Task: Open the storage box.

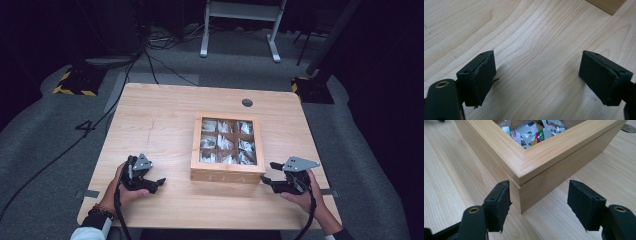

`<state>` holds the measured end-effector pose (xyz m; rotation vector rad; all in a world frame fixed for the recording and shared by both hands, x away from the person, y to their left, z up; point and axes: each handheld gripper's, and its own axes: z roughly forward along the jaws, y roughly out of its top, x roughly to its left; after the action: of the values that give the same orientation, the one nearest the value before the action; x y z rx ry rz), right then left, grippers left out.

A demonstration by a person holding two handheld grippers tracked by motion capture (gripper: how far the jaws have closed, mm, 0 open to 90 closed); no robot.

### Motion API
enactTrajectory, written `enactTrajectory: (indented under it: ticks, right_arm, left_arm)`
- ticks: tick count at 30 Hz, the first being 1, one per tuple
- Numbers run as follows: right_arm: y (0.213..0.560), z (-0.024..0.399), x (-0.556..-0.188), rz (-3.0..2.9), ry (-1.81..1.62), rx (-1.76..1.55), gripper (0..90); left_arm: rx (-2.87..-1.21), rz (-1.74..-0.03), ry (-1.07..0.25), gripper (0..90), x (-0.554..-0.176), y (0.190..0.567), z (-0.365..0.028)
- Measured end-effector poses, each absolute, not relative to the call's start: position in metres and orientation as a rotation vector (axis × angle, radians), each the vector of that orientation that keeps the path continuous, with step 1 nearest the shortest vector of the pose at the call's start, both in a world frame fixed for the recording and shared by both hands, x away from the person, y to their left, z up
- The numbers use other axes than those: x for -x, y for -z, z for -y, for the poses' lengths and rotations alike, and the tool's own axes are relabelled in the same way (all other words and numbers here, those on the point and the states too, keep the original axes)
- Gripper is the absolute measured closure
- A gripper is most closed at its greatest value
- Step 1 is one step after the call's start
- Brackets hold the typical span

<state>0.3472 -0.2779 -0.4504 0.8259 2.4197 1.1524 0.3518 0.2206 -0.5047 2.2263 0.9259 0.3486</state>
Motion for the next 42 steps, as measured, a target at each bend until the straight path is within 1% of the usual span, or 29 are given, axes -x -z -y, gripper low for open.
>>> enactTrajectory:
  ticks: [8,17,42]
  right_arm:
    - [0.449,0.271,-0.35,-2.415,-1.187,-0.824,38.9]
    - [0.447,0.264,-0.35,-2.415,-1.189,-0.816,39.8]
    - [0.43,0.261,-0.348,-2.354,-1.212,-0.813,37.9]
  left_arm:
    - [-2.226,-0.927,-0.348,14.6,-0.352,0.505,-0.221]
    - [-2.226,-0.927,-0.348,14.6,-0.352,0.505,-0.221]
    - [-2.217,-0.948,-0.353,14.7,-0.35,0.505,-0.219]
